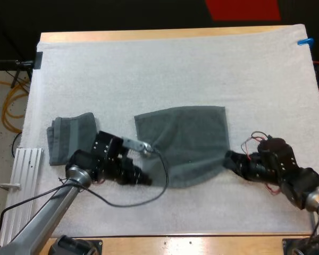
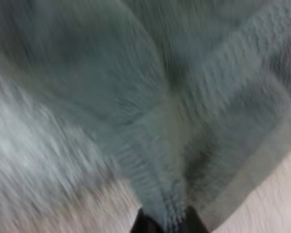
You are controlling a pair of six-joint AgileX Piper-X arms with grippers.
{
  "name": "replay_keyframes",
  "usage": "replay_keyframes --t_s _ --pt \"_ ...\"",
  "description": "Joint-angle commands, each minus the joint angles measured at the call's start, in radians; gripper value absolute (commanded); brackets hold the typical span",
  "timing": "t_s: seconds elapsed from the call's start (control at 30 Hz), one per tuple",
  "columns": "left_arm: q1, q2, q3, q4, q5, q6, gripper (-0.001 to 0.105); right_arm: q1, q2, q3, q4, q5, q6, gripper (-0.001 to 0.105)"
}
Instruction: Pick towel from pile fold and stack
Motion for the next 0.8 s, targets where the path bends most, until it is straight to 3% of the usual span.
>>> replay_keyframes --t_s 0.0,0.37,0.6,0.77 --pt "0.01 0.005 -0.004 -0.062 0.007 -0.024 0.0 0.001 0.016 -0.009 -0.044 0.012 0.022 0.0" --pt "0.137 0.215 -0.006 -0.466 0.108 -0.179 0.0 -0.143 0.315 -0.009 -0.505 -0.05 0.246 0.0" --pt "0.146 0.305 -0.006 -0.591 0.136 -0.215 0.0 -0.187 0.396 -0.031 -0.585 -0.065 0.259 0.0" --pt "0.146 0.309 -0.018 -0.636 0.063 -0.224 0.0 -0.186 0.463 -0.102 -0.6 -0.065 0.251 0.0"
